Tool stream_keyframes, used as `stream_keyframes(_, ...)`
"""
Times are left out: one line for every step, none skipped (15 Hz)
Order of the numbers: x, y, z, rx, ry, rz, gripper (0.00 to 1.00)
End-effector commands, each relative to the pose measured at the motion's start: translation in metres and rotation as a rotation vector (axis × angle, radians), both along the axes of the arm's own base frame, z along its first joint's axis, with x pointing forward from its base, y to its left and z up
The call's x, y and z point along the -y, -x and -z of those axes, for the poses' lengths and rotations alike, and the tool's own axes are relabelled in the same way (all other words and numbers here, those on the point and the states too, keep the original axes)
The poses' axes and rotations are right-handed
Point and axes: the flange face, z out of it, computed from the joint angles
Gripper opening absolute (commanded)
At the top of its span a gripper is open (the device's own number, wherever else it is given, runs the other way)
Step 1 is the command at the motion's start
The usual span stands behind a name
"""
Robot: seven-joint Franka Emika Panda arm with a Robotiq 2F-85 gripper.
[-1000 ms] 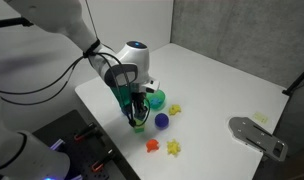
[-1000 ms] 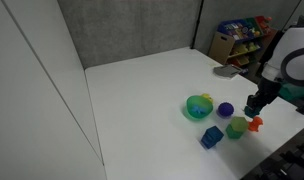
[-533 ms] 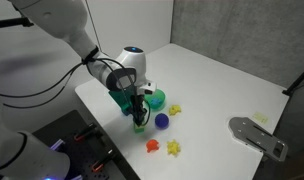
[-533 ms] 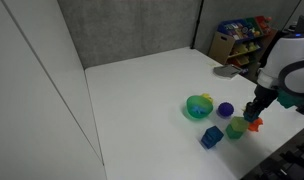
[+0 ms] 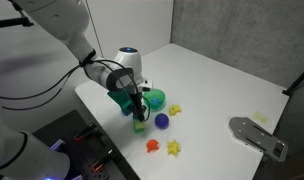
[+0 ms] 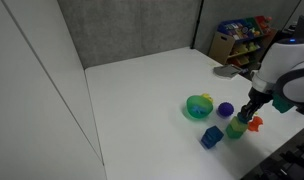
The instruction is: Place the green toy animal on the light green block
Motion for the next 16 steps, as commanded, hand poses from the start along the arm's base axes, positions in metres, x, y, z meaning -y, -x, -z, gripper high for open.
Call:
stream_keyframes(-0.0035, 0.0008, 0.0029, 0.025, 0.019, -0.022, 0.13)
stream_keyframes(-0.0040, 0.0007, 0.0037, 0.027, 0.022, -0.028, 0.13)
stream_keyframes(-0.0038, 0.0004, 0.0044, 0.031, 0.028, -0.033, 0.13)
stream_keyframes(-0.0037, 0.0005, 0.0051, 0.033, 0.031, -0.038, 0.13)
stream_keyframes(-0.0034, 0.0006, 0.0056, 0.034, 0.033, -0.042, 0.13)
stream_keyframes(-0.0033, 0.0009, 0.0062, 0.034, 0.034, -0.043, 0.14)
stream_keyframes(-0.0031, 0.0011, 0.0067, 0.034, 0.036, -0.045, 0.23)
stream_keyframes(-0.0029, 0.0012, 0.0073, 0.035, 0.036, -0.045, 0.58)
stream_keyframes(-0.0028, 0.0016, 0.0081, 0.032, 0.033, -0.044, 0.61)
stream_keyframes(-0.0028, 0.0019, 0.0088, 0.031, 0.030, -0.043, 0.64)
stream_keyframes(-0.0028, 0.0023, 0.0094, 0.028, 0.029, -0.043, 0.73)
stream_keyframes(-0.0029, 0.0026, 0.0097, 0.027, 0.028, -0.043, 0.80)
stream_keyframes(-0.0033, 0.0031, 0.0093, 0.026, 0.025, -0.044, 0.88)
stream_keyframes(-0.0038, 0.0035, 0.0082, 0.027, 0.023, -0.045, 0.97)
stream_keyframes(-0.0042, 0.0041, 0.0073, 0.026, 0.019, -0.045, 1.00)
stream_keyframes(-0.0047, 0.0048, 0.0056, 0.023, 0.014, -0.045, 1.00)
